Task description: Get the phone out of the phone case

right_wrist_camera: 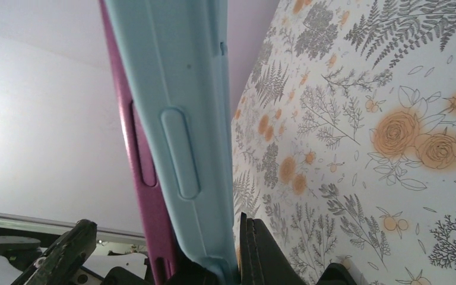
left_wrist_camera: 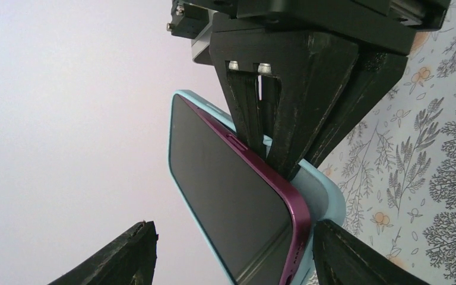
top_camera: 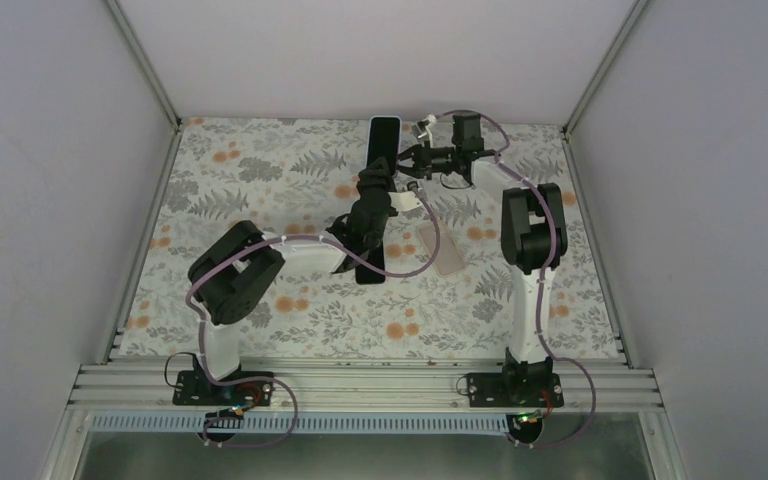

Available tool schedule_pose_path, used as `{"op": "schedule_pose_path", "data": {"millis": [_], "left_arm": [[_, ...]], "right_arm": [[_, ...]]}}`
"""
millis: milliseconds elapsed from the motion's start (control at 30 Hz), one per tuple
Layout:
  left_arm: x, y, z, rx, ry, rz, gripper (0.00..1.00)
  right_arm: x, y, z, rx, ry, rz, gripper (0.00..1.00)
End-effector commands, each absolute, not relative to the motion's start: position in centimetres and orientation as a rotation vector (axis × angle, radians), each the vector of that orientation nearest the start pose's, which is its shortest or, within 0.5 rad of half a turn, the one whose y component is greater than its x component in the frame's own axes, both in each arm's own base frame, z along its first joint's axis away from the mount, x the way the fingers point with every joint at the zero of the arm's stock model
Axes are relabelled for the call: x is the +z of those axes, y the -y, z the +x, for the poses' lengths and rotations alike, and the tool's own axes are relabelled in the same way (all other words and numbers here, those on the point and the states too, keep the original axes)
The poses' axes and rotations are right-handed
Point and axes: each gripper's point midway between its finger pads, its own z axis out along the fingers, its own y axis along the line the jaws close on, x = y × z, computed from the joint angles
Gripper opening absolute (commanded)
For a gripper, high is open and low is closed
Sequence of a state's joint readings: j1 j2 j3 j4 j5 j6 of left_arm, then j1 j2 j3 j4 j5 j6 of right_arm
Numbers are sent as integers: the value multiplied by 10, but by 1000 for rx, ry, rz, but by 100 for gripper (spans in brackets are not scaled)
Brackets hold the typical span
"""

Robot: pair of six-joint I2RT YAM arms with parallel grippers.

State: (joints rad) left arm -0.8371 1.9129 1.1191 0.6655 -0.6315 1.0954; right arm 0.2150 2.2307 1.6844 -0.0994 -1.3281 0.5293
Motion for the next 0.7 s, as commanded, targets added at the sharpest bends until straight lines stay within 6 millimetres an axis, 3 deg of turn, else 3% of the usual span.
{"op": "schedule_pose_path", "data": {"millis": [0, 300, 467, 667], "left_arm": [[239, 309, 446, 834, -1296, 906, 65], [277, 298, 439, 968, -1136, 755, 58], [273, 298, 443, 999, -1127, 755, 56], [263, 294, 446, 1011, -1142, 759, 43]], "right_arm": [[224, -282, 431, 1994, -2048, -635, 3], [217, -291, 424, 2016, -2064, -647, 3], [215, -297, 418, 2026, -2069, -662, 3], [223, -296, 414, 2025, -2055, -677, 3]]}}
